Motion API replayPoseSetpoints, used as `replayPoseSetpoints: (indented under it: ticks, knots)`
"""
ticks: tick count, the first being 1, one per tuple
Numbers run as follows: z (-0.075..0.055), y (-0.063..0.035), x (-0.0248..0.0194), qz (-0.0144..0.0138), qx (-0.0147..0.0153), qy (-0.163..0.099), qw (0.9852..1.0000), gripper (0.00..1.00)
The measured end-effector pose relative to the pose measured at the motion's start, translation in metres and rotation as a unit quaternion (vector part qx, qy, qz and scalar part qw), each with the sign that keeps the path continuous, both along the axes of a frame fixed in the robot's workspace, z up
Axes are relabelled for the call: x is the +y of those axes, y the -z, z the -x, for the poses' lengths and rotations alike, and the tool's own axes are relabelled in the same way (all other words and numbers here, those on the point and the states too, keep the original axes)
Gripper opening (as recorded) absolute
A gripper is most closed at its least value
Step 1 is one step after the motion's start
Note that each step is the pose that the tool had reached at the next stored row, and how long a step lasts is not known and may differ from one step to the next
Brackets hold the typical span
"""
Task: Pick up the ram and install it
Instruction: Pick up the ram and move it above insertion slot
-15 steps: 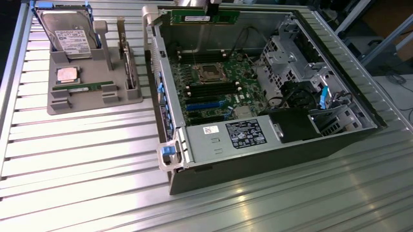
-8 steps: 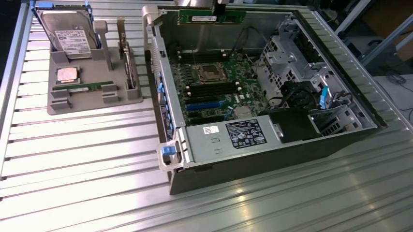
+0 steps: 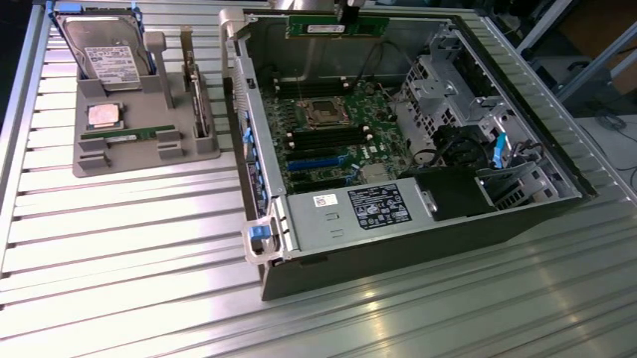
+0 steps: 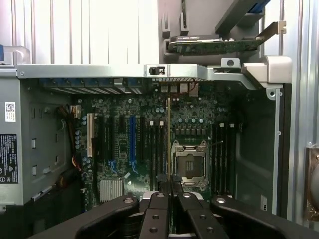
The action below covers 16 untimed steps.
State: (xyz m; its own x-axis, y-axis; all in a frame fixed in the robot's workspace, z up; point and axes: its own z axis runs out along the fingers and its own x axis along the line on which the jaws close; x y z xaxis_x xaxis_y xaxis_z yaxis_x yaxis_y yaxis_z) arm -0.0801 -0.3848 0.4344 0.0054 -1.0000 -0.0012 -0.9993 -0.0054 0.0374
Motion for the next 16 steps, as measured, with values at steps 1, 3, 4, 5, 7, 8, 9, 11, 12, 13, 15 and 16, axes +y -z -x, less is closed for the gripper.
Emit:
replayPoseSetpoints:
  ticks: [1,3,4,5,7,8,9,11,12,13,15,16]
  knots:
    - [-0.001,0.0,0.0,0.0,0.0,0.0,1.0,0.12]
    - [-0.004,0.0,0.0,0.0001,0.0,0.0,1.0,0.12]
    - [-0.005,0.0,0.0,0.0,0.0,0.0,1.0,0.12]
    - [-0.007,0.0,0.0,0.0,0.0,0.0,1.0,0.12]
    - [-0.008,0.0,0.0,0.0,0.0,0.0,1.0,0.12]
    - [-0.009,0.0,0.0,0.0,0.0,0.0,1.0,0.12]
    - [-0.01,0.0,0.0,0.0,0.0,0.0,1.0,0.12]
    - [-0.011,0.0,0.0,0.0,0.0,0.0,1.0,0.12]
    - [-0.012,0.0,0.0,0.0,0.0,0.0,1.0,0.12]
    - [-0.013,0.0,0.0,0.0,0.0,0.0,1.0,0.12]
    - [-0.016,0.0001,0.0,0.0,0.0,0.0,1.0,0.12]
    - [-0.017,0.0001,0.0,0.0,0.0,0.0,1.0,0.12]
